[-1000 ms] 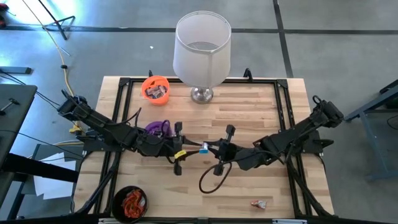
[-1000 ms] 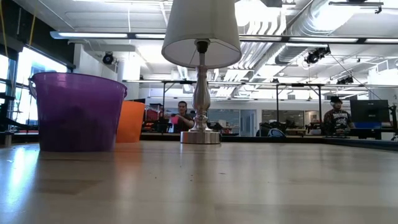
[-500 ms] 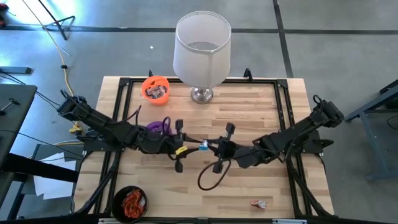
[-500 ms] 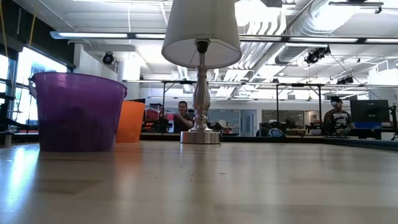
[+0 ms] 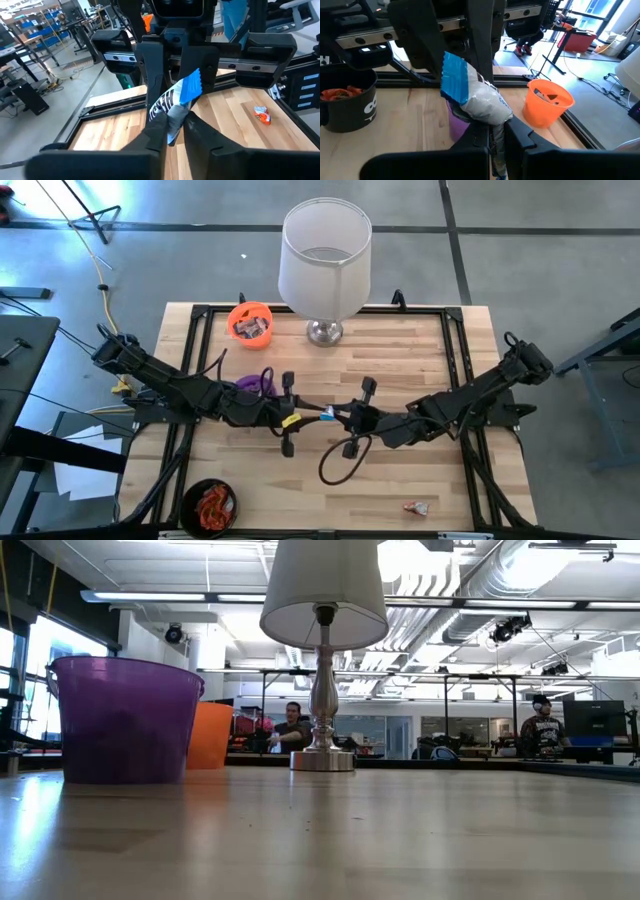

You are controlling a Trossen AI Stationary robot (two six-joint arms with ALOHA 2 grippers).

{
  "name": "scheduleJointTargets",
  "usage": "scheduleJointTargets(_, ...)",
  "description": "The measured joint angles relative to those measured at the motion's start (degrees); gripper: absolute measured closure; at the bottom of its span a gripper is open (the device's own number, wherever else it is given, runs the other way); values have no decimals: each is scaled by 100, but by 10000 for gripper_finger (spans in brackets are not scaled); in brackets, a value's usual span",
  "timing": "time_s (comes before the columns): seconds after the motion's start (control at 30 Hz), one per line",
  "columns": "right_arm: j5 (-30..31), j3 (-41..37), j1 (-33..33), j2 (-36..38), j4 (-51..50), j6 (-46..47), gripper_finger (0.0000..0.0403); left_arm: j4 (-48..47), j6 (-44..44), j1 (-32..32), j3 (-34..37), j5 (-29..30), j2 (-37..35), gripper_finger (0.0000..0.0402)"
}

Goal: Sort candy
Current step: Put the white chocolate into the orange bucket

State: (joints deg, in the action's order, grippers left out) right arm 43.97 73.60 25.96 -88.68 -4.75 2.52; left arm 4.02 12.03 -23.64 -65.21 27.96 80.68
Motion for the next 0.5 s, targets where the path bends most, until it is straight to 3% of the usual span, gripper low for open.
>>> scheduleJointTargets(0.1, -4, 0, 0, -1, 0, -1, 398, 5, 20, 0, 0, -1, 0, 391)
scheduleJointTargets(0.3, -7, 0, 0, -4, -7, 0, 393, 2, 24, 0, 0, 75, 4, 398)
scheduleJointTargets(0.5, 55, 0, -17, -24, -35, 1, 332, -84, -126, 2, 0, 102, 15, 401)
